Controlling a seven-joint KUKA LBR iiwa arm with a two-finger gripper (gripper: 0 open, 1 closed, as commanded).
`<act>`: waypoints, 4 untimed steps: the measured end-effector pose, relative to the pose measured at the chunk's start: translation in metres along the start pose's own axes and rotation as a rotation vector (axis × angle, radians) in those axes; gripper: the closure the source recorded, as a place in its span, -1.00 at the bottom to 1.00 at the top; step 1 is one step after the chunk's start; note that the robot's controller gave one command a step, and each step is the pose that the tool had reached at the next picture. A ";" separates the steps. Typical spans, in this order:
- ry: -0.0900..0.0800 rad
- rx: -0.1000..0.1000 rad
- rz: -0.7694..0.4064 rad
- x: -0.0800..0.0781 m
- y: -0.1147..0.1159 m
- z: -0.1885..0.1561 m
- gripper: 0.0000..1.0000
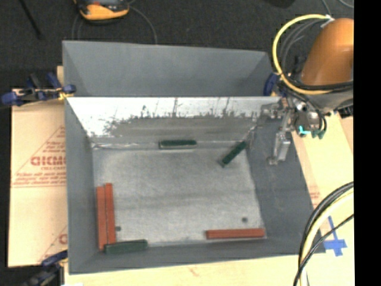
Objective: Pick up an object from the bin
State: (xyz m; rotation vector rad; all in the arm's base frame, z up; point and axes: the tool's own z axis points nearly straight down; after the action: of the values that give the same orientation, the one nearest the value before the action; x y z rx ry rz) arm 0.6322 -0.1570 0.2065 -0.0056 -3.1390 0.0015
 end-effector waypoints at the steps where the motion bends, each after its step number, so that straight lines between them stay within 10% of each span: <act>1: -0.008 0.001 -0.003 -0.002 0.001 -0.005 -1.00; 3: -0.009 0.001 0.032 0.006 0.004 0.041 -1.00; 4: -0.013 0.003 -0.146 -0.010 0.008 0.103 -1.00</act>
Offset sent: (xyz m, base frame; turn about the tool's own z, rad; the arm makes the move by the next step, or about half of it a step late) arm 0.0120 0.0154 -0.0872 0.2013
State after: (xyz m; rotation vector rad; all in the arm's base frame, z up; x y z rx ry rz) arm 0.6416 -0.1490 0.1031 0.2242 -3.1442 0.0063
